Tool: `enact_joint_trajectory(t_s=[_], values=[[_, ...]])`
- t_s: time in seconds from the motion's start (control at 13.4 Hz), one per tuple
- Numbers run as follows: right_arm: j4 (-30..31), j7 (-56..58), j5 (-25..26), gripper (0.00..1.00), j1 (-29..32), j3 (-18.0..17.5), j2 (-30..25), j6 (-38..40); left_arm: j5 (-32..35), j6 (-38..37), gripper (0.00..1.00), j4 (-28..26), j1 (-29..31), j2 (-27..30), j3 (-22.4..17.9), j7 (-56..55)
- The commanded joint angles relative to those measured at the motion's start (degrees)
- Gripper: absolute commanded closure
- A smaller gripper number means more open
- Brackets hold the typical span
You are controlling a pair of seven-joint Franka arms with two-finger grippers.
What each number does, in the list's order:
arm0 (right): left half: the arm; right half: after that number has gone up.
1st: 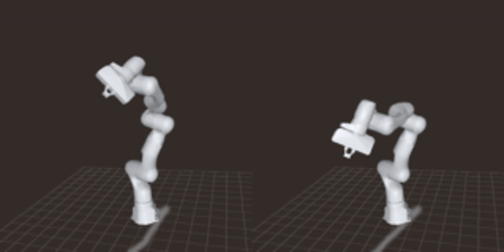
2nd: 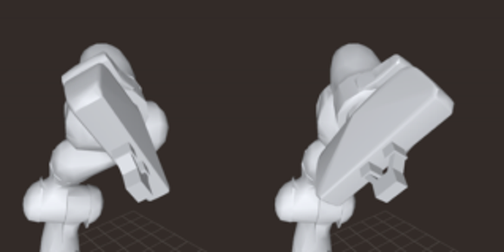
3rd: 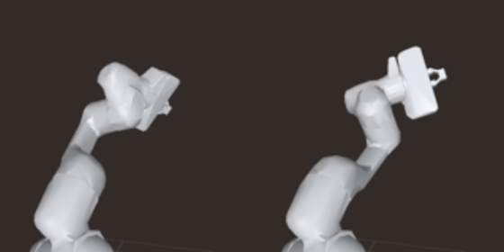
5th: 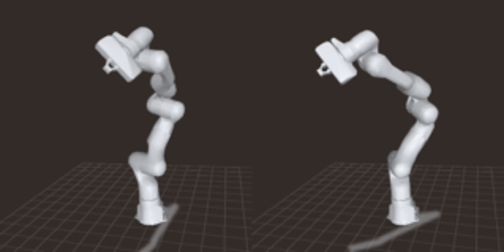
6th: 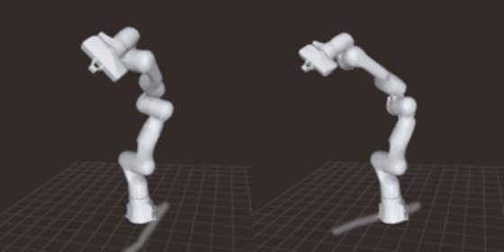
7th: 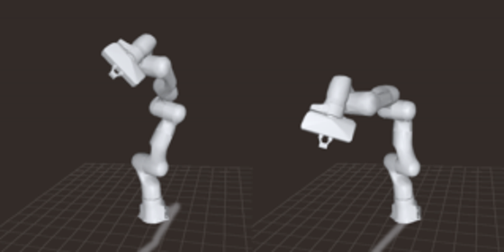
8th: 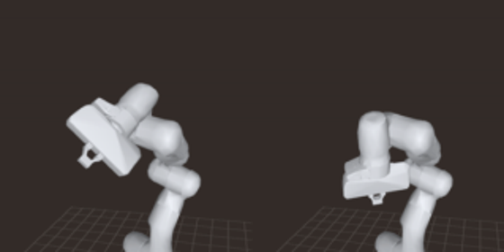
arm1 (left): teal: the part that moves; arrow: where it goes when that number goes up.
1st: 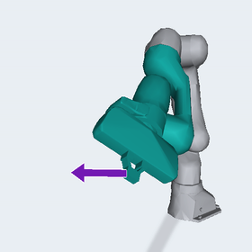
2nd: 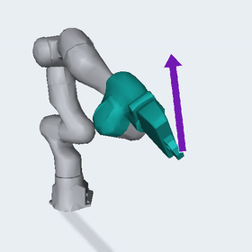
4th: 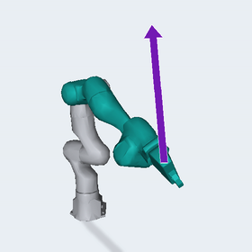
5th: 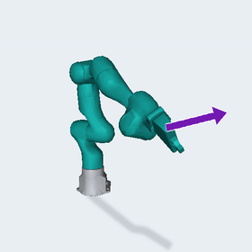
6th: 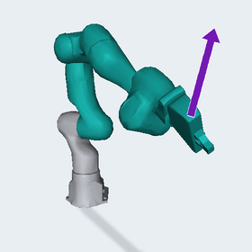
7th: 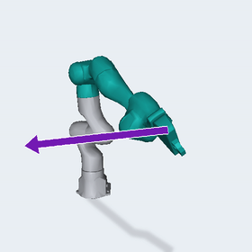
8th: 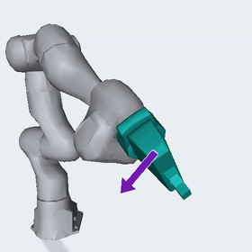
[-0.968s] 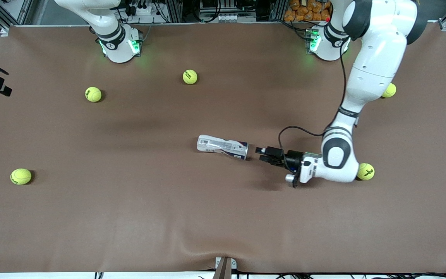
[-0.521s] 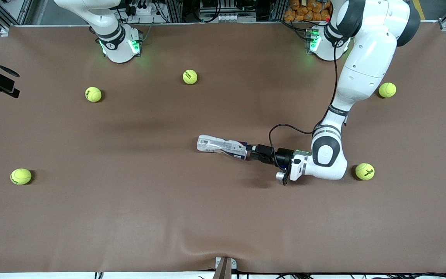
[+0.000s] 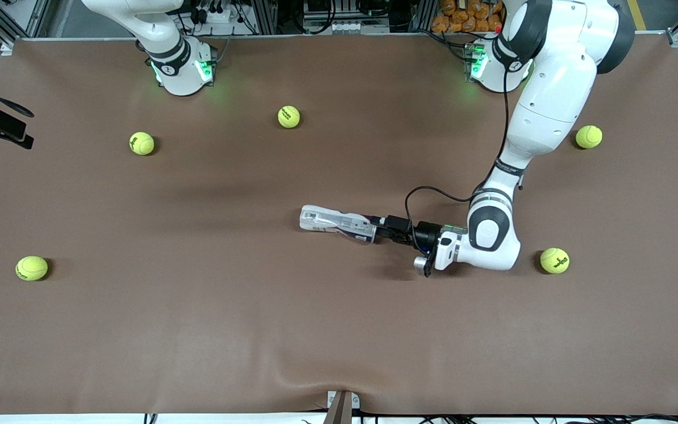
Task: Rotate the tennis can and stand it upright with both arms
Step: 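Reach the left gripper to the can's open end, then grasp the can's open end with the left gripper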
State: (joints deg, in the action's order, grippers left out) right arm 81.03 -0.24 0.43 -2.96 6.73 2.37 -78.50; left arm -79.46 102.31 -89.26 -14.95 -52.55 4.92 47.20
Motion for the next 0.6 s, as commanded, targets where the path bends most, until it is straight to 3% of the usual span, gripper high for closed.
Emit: enact_joint_trajectory(t_s=[0.0,0.15,0.37,0.45,0.52], values=[[0.18,0.15,0.97,0.00,-0.38,0.04,-0.08,0.27,-2.27,0.17,0.13,-0.30,-0.52,-0.10,0.35,1.67],[0.18,0.15,0.97,0.00,-0.56,0.04,0.01,0.27,-2.36,0.17,0.21,-0.21,-0.61,-0.10,0.44,1.67],[0.18,0.15,0.97,0.00,-0.65,0.04,0.09,0.27,-2.19,-0.27,0.92,-0.39,-0.52,-0.28,0.35,2.54],[0.27,0.15,0.89,0.00,-0.65,0.04,0.36,0.27,-2.10,-0.35,1.00,-0.39,-0.52,-0.36,0.35,2.55],[0.27,0.15,0.97,0.00,-0.65,0.04,0.36,0.27,-1.92,-0.44,1.00,-0.30,-0.43,-0.36,0.35,2.55]])
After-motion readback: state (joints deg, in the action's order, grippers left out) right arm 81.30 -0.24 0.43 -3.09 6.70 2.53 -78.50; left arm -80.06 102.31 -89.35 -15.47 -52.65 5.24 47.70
